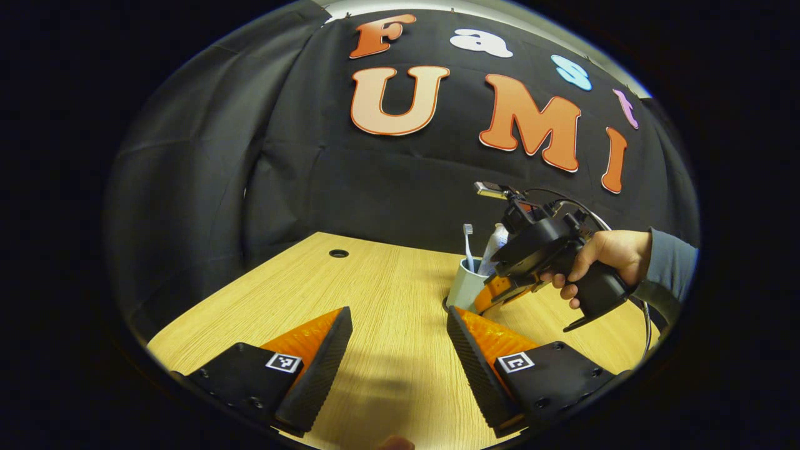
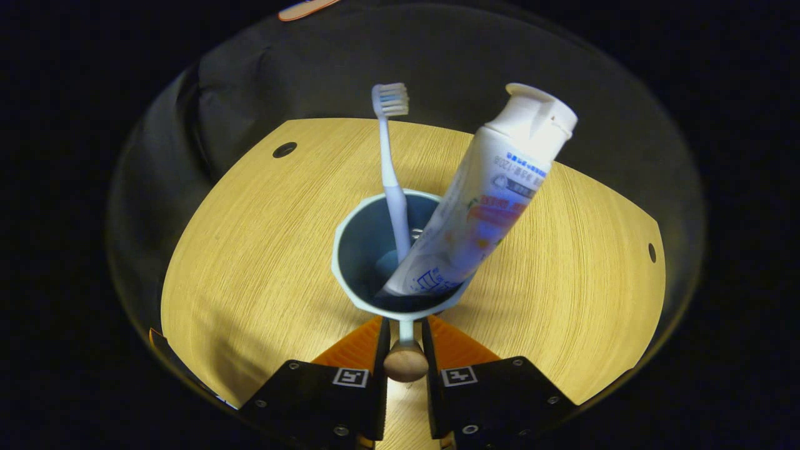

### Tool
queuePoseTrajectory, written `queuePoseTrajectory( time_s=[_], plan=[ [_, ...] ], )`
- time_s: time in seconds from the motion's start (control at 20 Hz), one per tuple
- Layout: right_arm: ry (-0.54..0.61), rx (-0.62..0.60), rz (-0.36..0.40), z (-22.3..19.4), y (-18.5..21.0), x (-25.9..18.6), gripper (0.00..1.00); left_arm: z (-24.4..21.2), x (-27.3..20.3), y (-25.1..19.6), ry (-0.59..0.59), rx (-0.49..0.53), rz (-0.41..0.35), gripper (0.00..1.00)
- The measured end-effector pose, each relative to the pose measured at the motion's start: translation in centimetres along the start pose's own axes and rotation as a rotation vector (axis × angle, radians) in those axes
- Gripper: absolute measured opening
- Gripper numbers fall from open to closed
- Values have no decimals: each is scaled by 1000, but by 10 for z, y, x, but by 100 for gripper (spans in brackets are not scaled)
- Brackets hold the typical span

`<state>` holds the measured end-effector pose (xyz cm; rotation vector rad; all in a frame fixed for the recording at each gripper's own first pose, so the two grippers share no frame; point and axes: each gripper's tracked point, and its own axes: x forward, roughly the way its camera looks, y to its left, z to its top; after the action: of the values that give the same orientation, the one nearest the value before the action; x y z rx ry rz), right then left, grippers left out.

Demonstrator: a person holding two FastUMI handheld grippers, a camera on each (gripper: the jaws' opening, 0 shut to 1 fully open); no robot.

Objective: Put the toothbrush and toothpaste on the desktop into the cup, then pick up the cup and place it on the coaster on the desktop.

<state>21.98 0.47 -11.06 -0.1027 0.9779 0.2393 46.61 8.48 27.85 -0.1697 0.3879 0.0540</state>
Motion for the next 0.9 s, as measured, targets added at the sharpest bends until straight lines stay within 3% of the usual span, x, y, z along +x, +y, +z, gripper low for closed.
queuePoseTrajectory(
  time_s=[0.25, 0.35, 0.4, 0.45, 0.5, 0.9],
  plan=[
    [-104, -109, -23, 11, -11, -34, 33, 4, -4, -7, -9, 1, -4, 98],
    [-185, -166, -41, 13, -19, -51, 49, 12, -10, -14, -24, 15, -10, 98],
    [-219, -192, -55, 10, -23, -56, 50, 15, -12, -20, -34, 20, -19, 98],
    [-248, -209, -76, 7, -28, -61, 63, 17, -12, -26, -36, 25, -27, 98],
    [-281, -219, -100, 5, -35, -68, 67, 17, -10, -31, -37, 31, -33, 98],
    [-554, -104, -111, 5, -76, -150, 87, 26, -14, -77, -76, 81, -86, 98]
  ],
)
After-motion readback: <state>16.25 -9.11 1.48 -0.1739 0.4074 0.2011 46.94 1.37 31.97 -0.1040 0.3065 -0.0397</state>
